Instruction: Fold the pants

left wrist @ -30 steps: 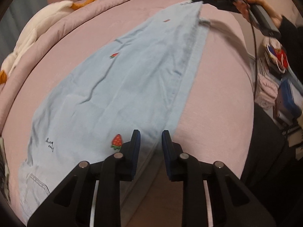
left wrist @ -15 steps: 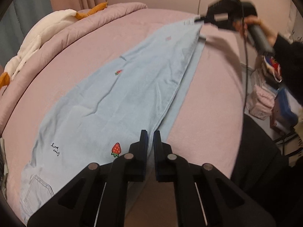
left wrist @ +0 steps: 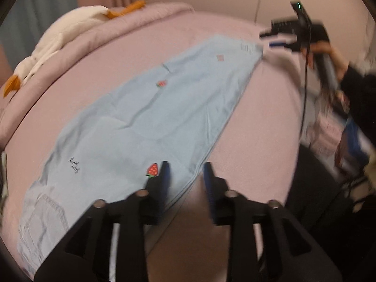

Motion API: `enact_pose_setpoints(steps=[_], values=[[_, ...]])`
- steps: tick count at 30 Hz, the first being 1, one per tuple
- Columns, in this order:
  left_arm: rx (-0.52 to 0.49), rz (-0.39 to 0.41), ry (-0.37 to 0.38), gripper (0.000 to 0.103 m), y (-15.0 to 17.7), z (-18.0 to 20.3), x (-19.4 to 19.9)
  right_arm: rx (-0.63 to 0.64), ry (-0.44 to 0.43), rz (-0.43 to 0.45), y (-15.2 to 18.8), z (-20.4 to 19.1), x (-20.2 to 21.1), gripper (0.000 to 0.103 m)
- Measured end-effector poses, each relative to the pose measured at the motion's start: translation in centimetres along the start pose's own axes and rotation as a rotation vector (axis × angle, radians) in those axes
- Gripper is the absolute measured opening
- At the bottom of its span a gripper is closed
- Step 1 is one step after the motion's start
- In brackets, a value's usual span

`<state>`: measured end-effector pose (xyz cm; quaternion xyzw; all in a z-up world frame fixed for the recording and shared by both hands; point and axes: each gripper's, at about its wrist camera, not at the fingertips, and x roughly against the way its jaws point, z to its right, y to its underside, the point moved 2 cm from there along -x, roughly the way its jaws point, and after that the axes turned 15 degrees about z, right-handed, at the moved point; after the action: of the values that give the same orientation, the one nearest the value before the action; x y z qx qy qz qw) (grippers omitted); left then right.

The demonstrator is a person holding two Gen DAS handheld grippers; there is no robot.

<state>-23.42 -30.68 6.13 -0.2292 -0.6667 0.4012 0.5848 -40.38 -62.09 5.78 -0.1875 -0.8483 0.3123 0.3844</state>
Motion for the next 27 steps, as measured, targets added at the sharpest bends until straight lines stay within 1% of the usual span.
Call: enact_pose_setpoints(steps=[1,2,3,5,8,9,10,11,12,13,14,15,16,17,18,19,21,22,23,24,26,27], values=[[0.026,0.025,-0.009,0.047,-0.1,-0.6,0.7,0.048,-0.007,0.023,-0.1,-1.0,0.6,0.044],[0.052,0.051,-0.028,0.055,-0.2,-1.3,1.5,0.114,-0.039,0.025,0.1,-2.6,1.2,0.044],[0.075,0.075,-0.065,0.057,-0.2,-2.3,2.2,0.164,-0.076,0.005,0.6,-3.8,1.3,0.044],[0.147,0.079,-0.143,0.056,0.5,-4.8,2.9,0.294,-0.165,-0.060,2.7,-7.3,1.4,0.044],[0.247,0.065,-0.262,0.055,2.2,-8.7,3.9,0.544,-0.304,-0.162,8.1,-13.2,1.7,0.044],[0.279,0.058,-0.318,0.055,3.1,-10.2,4.5,0.637,-0.355,-0.183,10.5,-15.2,2.0,0.044],[0.300,0.048,-0.364,0.055,3.8,-11.2,4.9,0.703,-0.388,-0.196,12.1,-16.6,2.2,0.044],[0.320,0.031,-0.417,0.055,4.8,-12.4,5.4,0.792,-0.421,-0.219,14.5,-18.3,2.2,0.044],[0.348,0.008,-0.479,0.055,5.9,-13.9,6.0,0.839,-0.428,-0.236,15.9,-19.2,1.9,0.044],[0.388,-0.020,-0.526,0.055,7.3,-15.3,6.7,0.875,-0.428,-0.254,17.1,-20.0,1.3,0.044],[0.420,-0.045,-0.553,0.055,8.4,-16.1,6.9,0.909,-0.426,-0.270,18.1,-20.7,0.7,0.044],[0.471,-0.083,-0.595,0.052,10.3,-17.3,7.5,0.952,-0.410,-0.262,18.8,-21.4,-0.3,0.044],[0.534,-0.072,-0.566,0.039,11.8,-17.9,8.3,0.973,-0.405,-0.244,18.9,-22.0,-0.9,0.044],[0.566,-0.031,-0.541,0.036,12.4,-17.9,9.2,0.974,-0.397,-0.250,18.7,-22.6,-1.4,0.044],[0.574,-0.007,-0.530,0.036,12.7,-17.6,10.0,0.963,-0.371,-0.273,18.3,-23.5,-2.2,0.044],[0.566,-0.003,-0.530,0.036,12.8,-17.1,10.4,0.962,-0.345,-0.283,17.8,-24.2,-2.8,0.044],[0.548,-0.010,-0.526,0.037,13.1,-16.3,10.9,0.969,-0.308,-0.273,17.4,-25.6,-2.9,0.044],[0.548,-0.011,-0.521,0.037,13.4,-16.2,10.9,0.965,-0.328,-0.260,17.3,-27.0,-2.6,0.044],[0.553,-0.013,-0.511,0.037,13.7,-15.9,11.0,0.953,-0.367,-0.262,17.7,-27.5,-2.1,0.044],[0.552,-0.010,-0.508,0.037,13.8,-15.8,11.3,0.934,-0.427,-0.278,18.2,-28.7,-1.6,0.044],[0.559,-0.013,-0.503,0.037,13.9,-16.0,11.5,0.939,-0.519,-0.322,20.4,-31.6,-1.0,0.044],[0.567,-0.013,-0.501,0.037,14.0,-16.0,11.6,0.950,-0.546,-0.340,21.5,-32.7,-0.9,0.044]])
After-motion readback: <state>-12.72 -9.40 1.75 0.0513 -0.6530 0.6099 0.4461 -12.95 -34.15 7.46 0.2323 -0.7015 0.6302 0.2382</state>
